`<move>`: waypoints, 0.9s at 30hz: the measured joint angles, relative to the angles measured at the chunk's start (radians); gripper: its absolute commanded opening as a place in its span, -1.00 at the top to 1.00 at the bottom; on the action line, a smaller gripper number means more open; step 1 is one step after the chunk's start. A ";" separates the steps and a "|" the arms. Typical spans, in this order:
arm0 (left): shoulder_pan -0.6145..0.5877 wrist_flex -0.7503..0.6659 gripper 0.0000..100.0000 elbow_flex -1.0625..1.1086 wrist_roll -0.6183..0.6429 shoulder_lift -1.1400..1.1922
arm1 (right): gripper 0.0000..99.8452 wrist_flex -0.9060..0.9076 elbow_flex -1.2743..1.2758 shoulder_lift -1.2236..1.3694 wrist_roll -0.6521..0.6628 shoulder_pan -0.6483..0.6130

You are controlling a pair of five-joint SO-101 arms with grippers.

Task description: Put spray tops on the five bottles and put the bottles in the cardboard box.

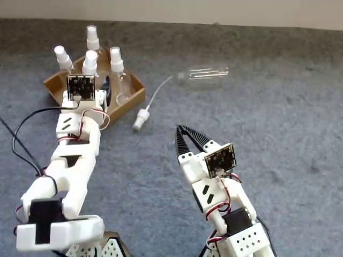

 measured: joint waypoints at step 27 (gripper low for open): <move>-0.046 -0.226 0.82 -0.186 0.000 0.399 | 0.99 0.000 0.000 0.000 0.000 0.000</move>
